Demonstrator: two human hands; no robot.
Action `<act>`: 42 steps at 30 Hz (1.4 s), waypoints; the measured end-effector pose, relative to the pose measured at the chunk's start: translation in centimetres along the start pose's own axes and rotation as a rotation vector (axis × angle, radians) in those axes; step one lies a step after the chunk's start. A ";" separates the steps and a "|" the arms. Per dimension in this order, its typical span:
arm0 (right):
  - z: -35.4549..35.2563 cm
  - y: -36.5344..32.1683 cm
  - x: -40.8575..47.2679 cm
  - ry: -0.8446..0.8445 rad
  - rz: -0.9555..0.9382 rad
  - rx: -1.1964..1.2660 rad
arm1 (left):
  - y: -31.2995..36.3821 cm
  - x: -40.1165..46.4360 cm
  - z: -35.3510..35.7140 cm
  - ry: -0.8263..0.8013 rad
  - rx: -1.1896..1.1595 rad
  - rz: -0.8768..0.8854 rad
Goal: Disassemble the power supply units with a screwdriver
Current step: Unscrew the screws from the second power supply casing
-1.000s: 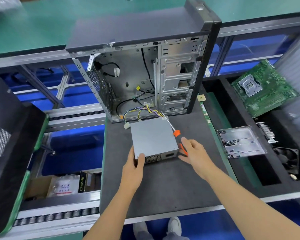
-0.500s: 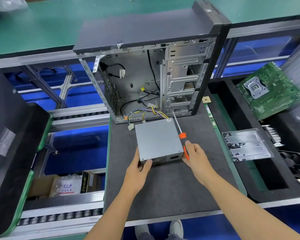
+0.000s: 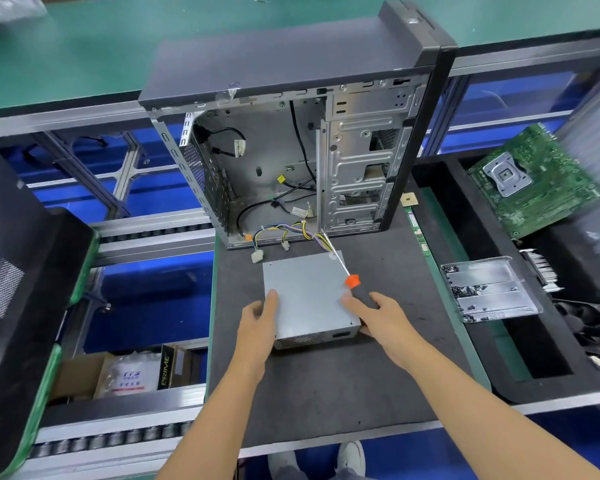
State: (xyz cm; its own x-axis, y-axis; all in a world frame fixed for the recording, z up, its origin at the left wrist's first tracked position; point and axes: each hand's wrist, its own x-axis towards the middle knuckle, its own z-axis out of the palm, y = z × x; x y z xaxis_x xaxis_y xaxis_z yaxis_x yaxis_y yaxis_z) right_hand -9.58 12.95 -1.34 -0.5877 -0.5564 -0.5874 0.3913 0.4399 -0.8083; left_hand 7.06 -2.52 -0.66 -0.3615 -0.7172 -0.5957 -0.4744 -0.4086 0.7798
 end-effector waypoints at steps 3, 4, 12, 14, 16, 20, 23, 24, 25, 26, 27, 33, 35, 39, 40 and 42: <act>0.6 -1.0 0.3 0.039 0.011 -0.004 | 0.9 0.7 0.4 -0.022 0.022 -0.065; 0.8 -1.4 0.3 0.052 0.012 -0.006 | 1.0 0.8 0.7 -0.009 0.030 -0.065; 1.6 -2.8 0.7 0.074 0.011 0.013 | 1.3 0.9 1.4 0.046 0.051 -0.023; 1.5 -2.8 1.0 0.073 0.010 0.024 | 1.4 0.9 1.4 0.056 0.061 -0.012; 1.6 -2.7 1.0 0.082 -0.002 0.021 | 1.4 1.0 1.3 0.056 0.080 -0.005; 1.9 -2.6 0.7 0.130 -0.072 -0.089 | 1.5 1.1 1.2 0.048 0.076 -0.007; 2.4 -2.9 0.7 0.184 -0.180 -0.227 | 1.5 1.2 1.0 0.053 0.050 -0.016; 2.4 -3.0 0.7 0.188 -0.200 -0.249 | 1.5 1.2 1.0 0.052 0.042 -0.018; 2.4 -3.0 0.7 0.186 -0.206 -0.263 | 1.4 1.2 1.0 0.050 0.039 -0.017; 2.3 -3.0 0.7 0.182 -0.200 -0.274 | 1.4 1.1 1.0 0.046 0.039 -0.014; 2.2 -3.0 0.8 0.177 -0.188 -0.285 | 1.3 1.1 1.1 0.044 0.040 -0.008; 1.6 -2.2 0.4 0.175 -0.107 -0.206 | 1.0 1.0 1.3 0.070 0.087 0.027; 1.6 -1.9 0.0 0.261 -0.066 -0.238 | 0.8 0.9 1.3 0.083 0.129 0.046; 0.5 -1.3 -0.4 0.429 -0.195 -0.376 | 0.7 1.0 1.3 0.084 0.154 0.052; -0.2 -1.1 -0.3 0.459 -0.227 -0.467 | 0.7 1.0 1.3 0.086 0.158 0.053; -1.8 -0.8 0.3 0.534 -0.214 -0.686 | 0.7 1.1 1.1 0.083 0.172 0.051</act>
State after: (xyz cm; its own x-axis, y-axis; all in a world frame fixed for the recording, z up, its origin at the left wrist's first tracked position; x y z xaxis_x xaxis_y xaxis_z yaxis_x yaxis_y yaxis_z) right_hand -11.33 13.68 -0.74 -0.9176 -0.3483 -0.1915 -0.1736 0.7846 -0.5952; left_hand 5.43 -2.91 -0.97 -0.3249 -0.7814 -0.5327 -0.5900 -0.2727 0.7599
